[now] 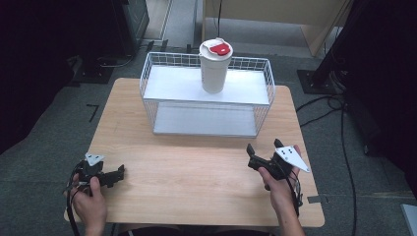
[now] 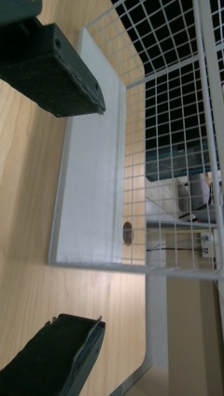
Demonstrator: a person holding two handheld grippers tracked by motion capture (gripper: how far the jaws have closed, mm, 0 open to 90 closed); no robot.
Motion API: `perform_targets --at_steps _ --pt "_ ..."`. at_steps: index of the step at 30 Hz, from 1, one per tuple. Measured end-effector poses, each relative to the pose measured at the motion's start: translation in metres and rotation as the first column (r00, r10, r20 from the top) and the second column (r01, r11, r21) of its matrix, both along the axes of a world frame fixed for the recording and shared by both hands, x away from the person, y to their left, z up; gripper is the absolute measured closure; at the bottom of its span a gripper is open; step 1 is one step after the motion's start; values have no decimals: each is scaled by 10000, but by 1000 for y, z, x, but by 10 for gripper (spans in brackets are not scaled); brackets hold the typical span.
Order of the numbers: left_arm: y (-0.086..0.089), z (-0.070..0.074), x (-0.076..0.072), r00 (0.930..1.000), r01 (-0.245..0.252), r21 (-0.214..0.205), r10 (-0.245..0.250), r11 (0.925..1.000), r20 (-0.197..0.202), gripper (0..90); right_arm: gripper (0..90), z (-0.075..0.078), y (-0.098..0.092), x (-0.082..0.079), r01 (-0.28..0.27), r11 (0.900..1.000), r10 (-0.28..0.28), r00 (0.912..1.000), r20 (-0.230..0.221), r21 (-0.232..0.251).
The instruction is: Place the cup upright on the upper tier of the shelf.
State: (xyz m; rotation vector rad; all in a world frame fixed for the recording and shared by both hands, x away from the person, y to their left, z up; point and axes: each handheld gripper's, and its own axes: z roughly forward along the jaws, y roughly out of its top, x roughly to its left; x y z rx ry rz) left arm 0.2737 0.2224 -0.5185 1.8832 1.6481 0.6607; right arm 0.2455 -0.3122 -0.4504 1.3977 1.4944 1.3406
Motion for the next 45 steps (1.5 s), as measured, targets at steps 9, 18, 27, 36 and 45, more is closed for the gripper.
perform_targets --at_steps 9,18,27,36,45 --pt "0 0 0 10000 0 1 0 10000 -1 0 0 -15 -31 -11 679 9967 -699 9966 -437 -454" --pt "0 0 0 10000 0 1 0 10000 -1 0 0 -35 -63 -19 1430 9884 -1475 9839 -1008 -504" --pt "0 0 0 10000 -2 1 2 10000 -1 0 0 -43 -93 -29 2048 9782 -2078 9689 -1341 -355" --pt "0 0 0 10000 -2 1 2 10000 -1 0 0 -57 -122 -42 2402 9648 -2574 9455 -1994 -1068" --pt "0 0 0 10000 6 13 -6 10000 3 0 0 -70 -136 -54 2257 9645 -2554 9290 -2679 -1369"
